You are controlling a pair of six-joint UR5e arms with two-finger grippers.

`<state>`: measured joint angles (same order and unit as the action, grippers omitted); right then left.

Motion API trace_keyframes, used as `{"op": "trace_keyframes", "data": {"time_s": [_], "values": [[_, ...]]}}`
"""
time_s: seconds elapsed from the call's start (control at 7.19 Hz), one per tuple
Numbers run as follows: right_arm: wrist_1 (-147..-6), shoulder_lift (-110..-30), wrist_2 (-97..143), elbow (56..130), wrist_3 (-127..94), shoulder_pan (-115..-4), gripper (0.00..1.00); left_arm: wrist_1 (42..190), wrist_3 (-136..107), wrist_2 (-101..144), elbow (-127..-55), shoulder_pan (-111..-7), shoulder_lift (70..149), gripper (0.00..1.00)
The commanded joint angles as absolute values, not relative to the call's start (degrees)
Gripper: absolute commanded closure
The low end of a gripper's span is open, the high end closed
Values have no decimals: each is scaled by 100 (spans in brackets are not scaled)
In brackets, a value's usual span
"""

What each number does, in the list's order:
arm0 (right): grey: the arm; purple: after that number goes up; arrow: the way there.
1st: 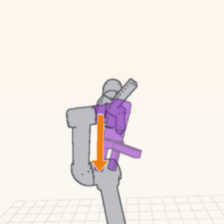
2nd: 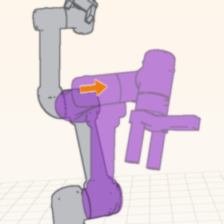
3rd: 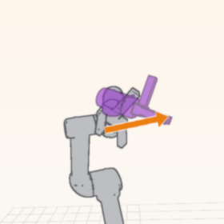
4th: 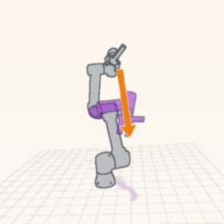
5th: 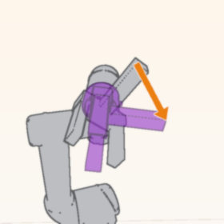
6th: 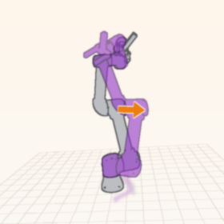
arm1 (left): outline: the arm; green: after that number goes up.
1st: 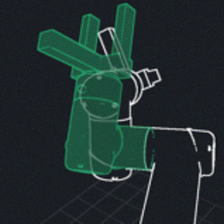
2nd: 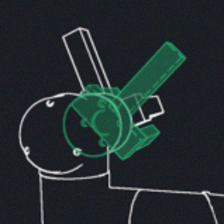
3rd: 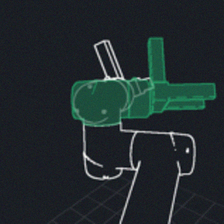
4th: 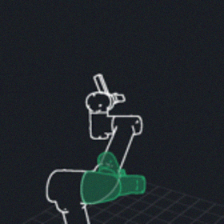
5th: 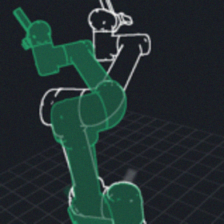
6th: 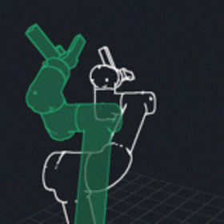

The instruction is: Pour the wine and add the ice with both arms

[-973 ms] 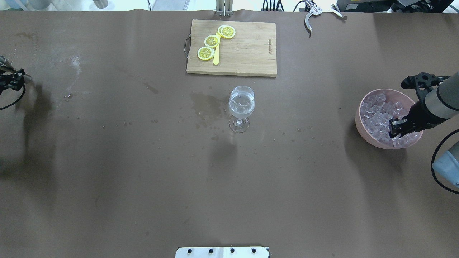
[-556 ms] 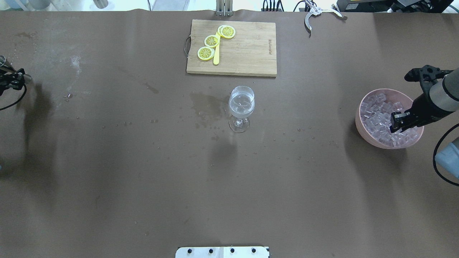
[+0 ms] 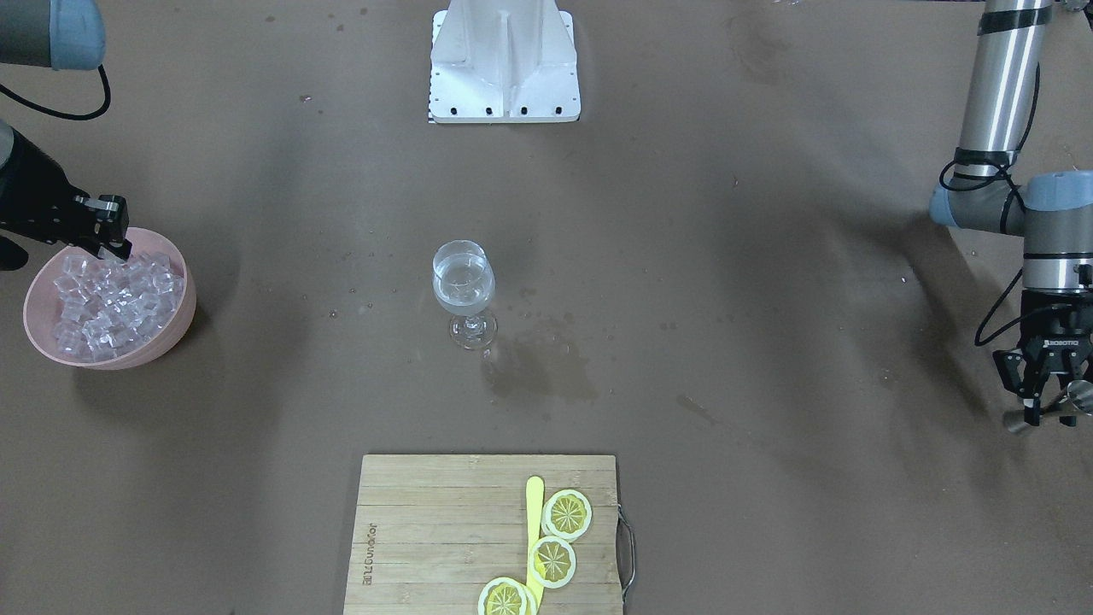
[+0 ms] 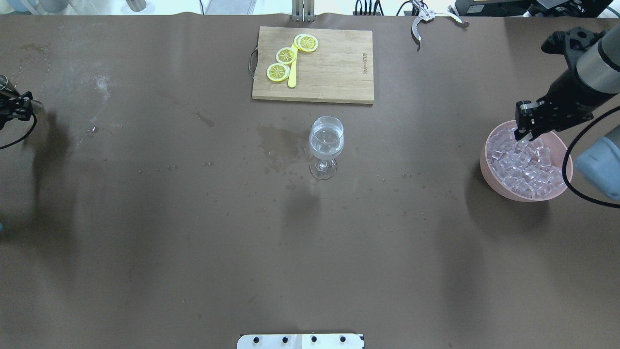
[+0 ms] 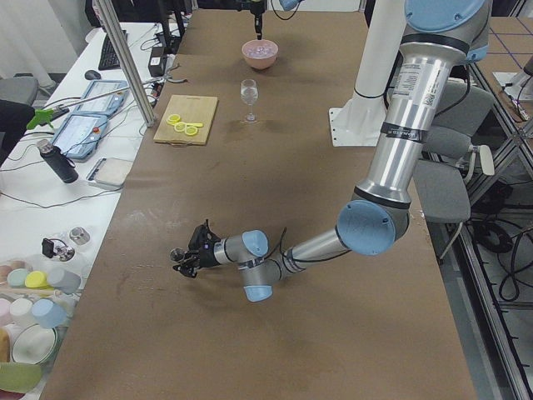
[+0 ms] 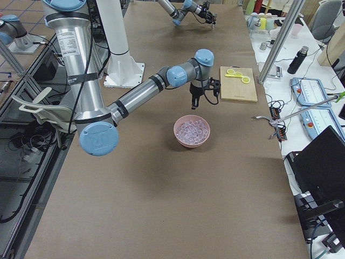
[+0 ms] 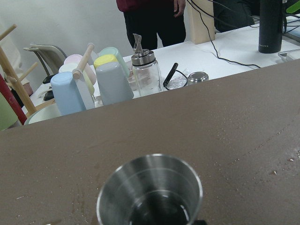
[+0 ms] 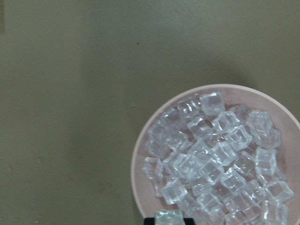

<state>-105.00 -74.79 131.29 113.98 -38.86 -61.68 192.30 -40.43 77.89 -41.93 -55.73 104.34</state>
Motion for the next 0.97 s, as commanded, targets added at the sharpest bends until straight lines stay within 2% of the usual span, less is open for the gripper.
{"op": "trace_keyframes", "data": {"time_s": [0.0, 0.42, 0.83], "values": [[-11336, -6551, 13122, 11382, -3929, -6170, 100, 19239, -4043, 7787, -4192, -5572, 10424, 56], [-11347, -5891, 13122, 11076, -4332, -6117, 100, 19292, -4043, 7787, -4192, -5572, 10406, 60], [-11329, -5862, 13087, 10943, -4333, -6126, 100, 19318, -4043, 7787, -4201, -5572, 10389, 65]]}}
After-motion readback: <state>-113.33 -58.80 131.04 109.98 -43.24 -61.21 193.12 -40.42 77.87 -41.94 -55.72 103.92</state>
